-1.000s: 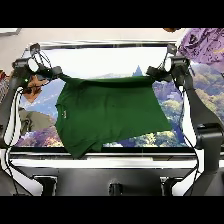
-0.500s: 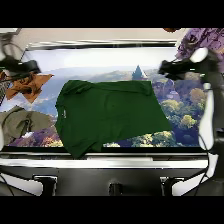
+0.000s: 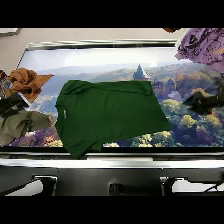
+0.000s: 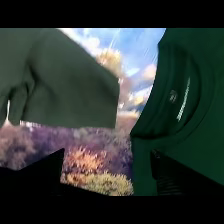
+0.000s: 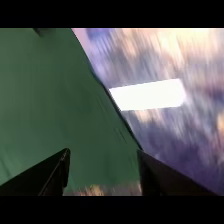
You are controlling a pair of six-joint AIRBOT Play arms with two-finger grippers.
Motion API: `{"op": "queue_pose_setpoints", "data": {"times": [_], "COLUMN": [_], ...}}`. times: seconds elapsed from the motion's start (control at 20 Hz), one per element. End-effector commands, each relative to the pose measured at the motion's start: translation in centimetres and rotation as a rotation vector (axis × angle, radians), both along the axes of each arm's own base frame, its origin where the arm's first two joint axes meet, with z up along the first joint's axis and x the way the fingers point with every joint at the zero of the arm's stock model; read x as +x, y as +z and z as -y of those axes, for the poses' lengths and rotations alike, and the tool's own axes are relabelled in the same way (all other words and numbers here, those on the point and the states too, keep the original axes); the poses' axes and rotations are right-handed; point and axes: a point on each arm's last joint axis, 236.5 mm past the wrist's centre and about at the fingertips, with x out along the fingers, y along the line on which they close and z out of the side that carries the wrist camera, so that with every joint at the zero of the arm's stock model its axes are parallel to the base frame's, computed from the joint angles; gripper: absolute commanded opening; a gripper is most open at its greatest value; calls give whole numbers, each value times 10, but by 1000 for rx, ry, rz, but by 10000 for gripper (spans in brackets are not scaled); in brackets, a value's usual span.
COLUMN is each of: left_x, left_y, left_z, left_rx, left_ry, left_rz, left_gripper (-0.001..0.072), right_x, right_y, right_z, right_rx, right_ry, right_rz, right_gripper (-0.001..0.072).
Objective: Fold the clothes and pants, and hang the long-sleeved shirts on hangers.
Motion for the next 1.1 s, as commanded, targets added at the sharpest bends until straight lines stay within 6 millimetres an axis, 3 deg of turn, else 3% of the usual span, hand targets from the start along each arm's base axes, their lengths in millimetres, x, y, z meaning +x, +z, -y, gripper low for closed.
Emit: {"op": "queue_pose_setpoints", "data": {"times": [0.0, 0.2, 0.35, 0.7, 0.85, 0.9, 0.95, 1.0, 1.05], "left_x": [-34, -34, -32, -32, -32, -32, -32, -32, -34], "left_y": [-30, -35, -35, -35, -35, -35, -35, -35, -35], "left_z": [14, 16, 15, 15, 15, 15, 15, 15, 17], "left_rx": [-48, -52, -49, -49, -49, -49, -48, -49, -57], "left_ry": [8, 2, 5, 5, 5, 4, 4, 5, 6], "left_rz": [-82, -93, -85, -85, -85, -85, -85, -85, -95], "left_gripper": [606, 606, 606, 607, 606, 606, 606, 606, 606], "right_x": [-57, -75, -78, -66, -62, -63, -63, -65, -67], "right_y": [-49, -82, -96, -106, -110, -112, -111, -109, -107], "right_z": [-7, -16, -25, -47, -72, -78, -83, -86, -87], "right_rx": [61, 64, 85, 188, 172, 168, 174, 192, 197], "right_ry": [10, 5, 0, -7, 69, 76, 83, 88, 93], "right_rz": [-133, -164, -149, -100, -110, -130, -140, -144, -150], "right_gripper": [482, 482, 482, 481, 480, 401, 236, 125, 55]}}
